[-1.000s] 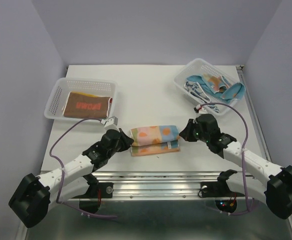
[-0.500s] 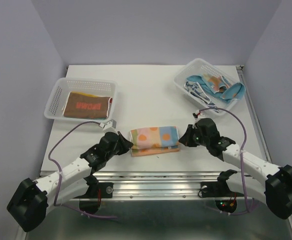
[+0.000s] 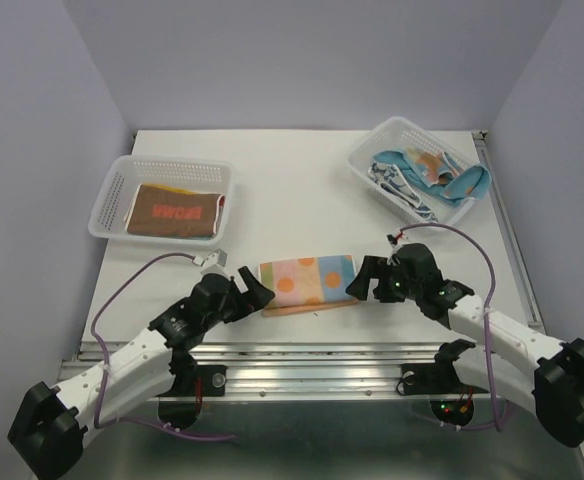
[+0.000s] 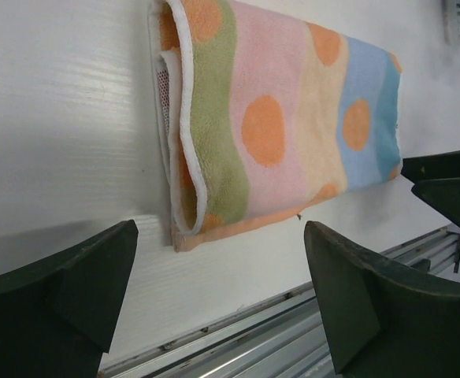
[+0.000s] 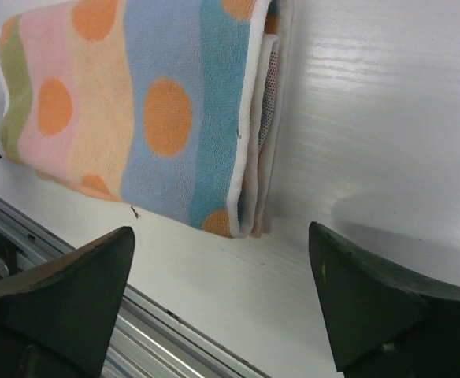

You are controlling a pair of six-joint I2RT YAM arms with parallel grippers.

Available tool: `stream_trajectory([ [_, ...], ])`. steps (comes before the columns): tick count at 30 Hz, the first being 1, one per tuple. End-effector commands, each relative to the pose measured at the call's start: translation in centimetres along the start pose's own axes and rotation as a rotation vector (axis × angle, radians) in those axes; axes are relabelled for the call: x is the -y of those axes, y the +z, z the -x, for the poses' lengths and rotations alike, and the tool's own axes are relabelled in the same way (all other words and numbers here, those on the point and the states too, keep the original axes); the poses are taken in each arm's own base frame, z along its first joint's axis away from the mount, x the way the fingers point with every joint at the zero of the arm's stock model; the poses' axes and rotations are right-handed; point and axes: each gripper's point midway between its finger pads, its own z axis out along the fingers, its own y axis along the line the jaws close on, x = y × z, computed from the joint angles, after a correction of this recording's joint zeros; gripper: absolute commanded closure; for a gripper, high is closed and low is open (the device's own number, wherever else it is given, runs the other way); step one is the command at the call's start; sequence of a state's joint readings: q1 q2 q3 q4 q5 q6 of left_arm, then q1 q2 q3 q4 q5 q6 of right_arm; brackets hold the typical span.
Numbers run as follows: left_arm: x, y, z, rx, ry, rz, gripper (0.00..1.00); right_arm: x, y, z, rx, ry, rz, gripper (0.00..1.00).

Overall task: Fold and stack the towels
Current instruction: Fold the towel

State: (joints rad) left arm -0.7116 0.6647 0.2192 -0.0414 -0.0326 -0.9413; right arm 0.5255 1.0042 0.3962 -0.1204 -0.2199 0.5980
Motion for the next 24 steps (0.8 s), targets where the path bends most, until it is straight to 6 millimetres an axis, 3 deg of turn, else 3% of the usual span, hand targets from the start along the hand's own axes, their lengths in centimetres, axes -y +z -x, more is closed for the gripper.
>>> stream_trajectory([
  [1, 0.4, -0.3, 1.4, 0.044, 0.012, 0.033, 0.01, -2.1, -1.0, 1.6, 0.053, -0.037, 0.07, 0.0],
  [8, 0.0, 1.7, 3.9, 0.083, 0.086, 0.212, 0.01, -2.7, -1.9, 3.1, 0.123, -0.069, 0.081, 0.0],
  [12, -0.6, 3.7, 3.1, -0.006, 0.148, 0.297, 0.03, -2.2, -1.8, 3.1, 0.124, -0.074, 0.056, 0.0],
  [17, -1.0, 4.8, 2.0, -0.073, 0.174, 0.336, 0.19, -2.0, -1.8, 3.1, 0.127, -0.075, 0.049, 0.0],
  [20, -1.3, 5.0, 0.7, -0.11, 0.193, 0.349, 0.21, -2.0, -1.8, 3.2, 0.134, -0.079, 0.045, 0.0],
  [24, -1.8, 5.7, -0.7, -0.163, 0.235, 0.385, 0.35, -1.5, -1.6, 3.0, 0.132, -0.08, 0.031, 0.0],
])
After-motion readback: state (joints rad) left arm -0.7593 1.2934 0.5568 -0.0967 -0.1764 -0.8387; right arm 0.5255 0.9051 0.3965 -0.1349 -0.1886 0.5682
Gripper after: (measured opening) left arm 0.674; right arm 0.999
